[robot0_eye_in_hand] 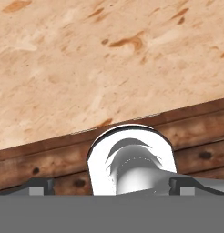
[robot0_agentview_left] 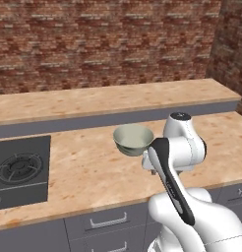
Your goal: Pick the cup and bowl from the counter and place them on the counter next to the sink.
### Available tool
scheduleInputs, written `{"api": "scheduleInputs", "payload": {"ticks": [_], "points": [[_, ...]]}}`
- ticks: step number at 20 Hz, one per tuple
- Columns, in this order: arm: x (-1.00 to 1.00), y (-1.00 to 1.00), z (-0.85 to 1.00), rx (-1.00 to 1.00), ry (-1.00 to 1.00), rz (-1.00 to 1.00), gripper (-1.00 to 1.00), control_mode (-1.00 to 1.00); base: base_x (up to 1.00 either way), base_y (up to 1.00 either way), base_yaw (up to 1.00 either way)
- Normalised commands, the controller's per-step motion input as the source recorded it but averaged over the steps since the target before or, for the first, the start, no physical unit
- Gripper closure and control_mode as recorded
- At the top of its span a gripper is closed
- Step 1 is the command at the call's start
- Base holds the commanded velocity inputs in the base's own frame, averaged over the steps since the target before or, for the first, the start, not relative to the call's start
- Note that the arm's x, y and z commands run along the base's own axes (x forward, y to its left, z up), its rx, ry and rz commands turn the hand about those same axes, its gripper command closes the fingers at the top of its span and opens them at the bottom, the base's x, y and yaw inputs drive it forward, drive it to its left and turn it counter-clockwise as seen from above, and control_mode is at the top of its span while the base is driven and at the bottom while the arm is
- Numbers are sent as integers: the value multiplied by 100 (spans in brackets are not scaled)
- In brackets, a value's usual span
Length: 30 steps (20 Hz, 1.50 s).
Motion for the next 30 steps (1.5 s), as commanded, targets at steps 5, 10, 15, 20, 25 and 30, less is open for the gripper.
{"api": "scheduleInputs", "payload": {"ticks": [5, 10, 15, 20, 25, 30], "points": [[0, 0, 0, 0, 0, 0, -100, 100, 0, 0, 0], [1, 0, -2, 0, 0, 0, -100, -100, 0, 0, 0], [36, 0, 0, 0, 0, 0, -100, -100, 0, 0, 0], [92, -14, -4, 0, 0, 4, -100, -100, 0, 0, 0], [100, -38, 0, 0, 1, 5, -100, -100, 0, 0, 0], [82, -33, 18, 0, 15, 0, -100, -100, 0, 0, 0]]}}
